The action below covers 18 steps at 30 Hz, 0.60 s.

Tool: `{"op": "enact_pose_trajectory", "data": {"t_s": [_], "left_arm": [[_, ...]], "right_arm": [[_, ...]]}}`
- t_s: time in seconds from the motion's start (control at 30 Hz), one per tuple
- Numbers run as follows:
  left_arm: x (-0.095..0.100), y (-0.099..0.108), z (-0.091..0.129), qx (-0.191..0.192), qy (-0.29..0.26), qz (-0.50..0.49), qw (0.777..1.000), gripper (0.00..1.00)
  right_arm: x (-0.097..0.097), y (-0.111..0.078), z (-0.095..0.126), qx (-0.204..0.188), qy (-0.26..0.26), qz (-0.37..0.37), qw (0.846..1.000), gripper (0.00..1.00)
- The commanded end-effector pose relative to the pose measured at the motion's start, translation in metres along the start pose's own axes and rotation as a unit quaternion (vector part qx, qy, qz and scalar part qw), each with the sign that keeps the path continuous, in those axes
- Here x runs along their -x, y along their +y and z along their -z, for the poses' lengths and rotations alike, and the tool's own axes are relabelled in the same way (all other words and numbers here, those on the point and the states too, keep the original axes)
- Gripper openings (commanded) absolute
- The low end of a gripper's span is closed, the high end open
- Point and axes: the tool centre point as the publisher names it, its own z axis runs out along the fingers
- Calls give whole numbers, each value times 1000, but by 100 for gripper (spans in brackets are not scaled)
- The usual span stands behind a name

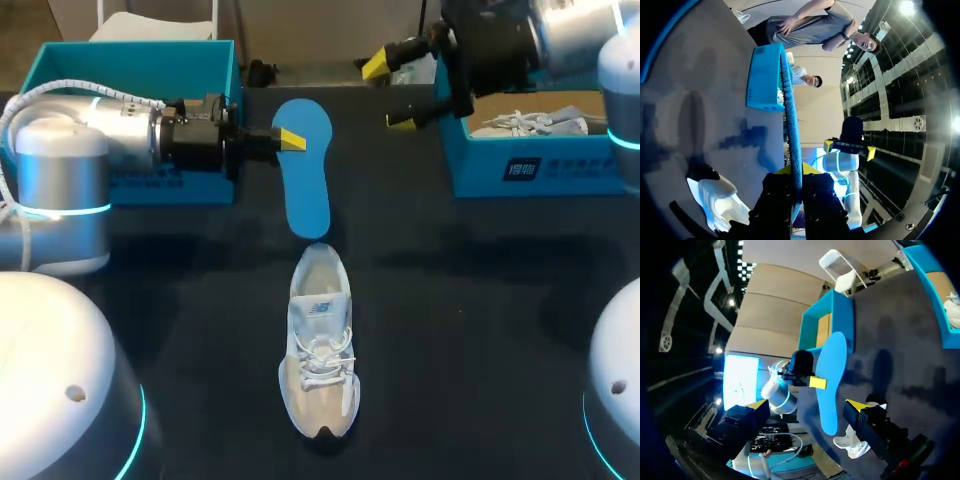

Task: Take the shoe out of the shoebox, open the shoe tongue, remove and reinsert the insole, then place the shoe into the shoebox

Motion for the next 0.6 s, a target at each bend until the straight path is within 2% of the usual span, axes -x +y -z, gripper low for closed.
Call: {"op": "enact_pose_trajectory", "data": {"t_s": [0.03, 0.2, 0.43, 0.6], "left_arm": [[0, 0, 0, 1, 0, 0, 1000, 0], [0, 0, 0, 1, 0, 0, 1000, 0], [0, 0, 0, 1, 0, 0, 1000, 0], [0, 0, 0, 1, 0, 0, 1000, 0]], "right_arm": [[-16, -1, 3, -7, -160, -3, 987, 100], [-33, -6, 0, 2, -227, -15, 974, 100], [-62, -8, -16, 7, -314, -37, 949, 100], [-82, -7, -27, -3, -377, -55, 925, 100]]}}
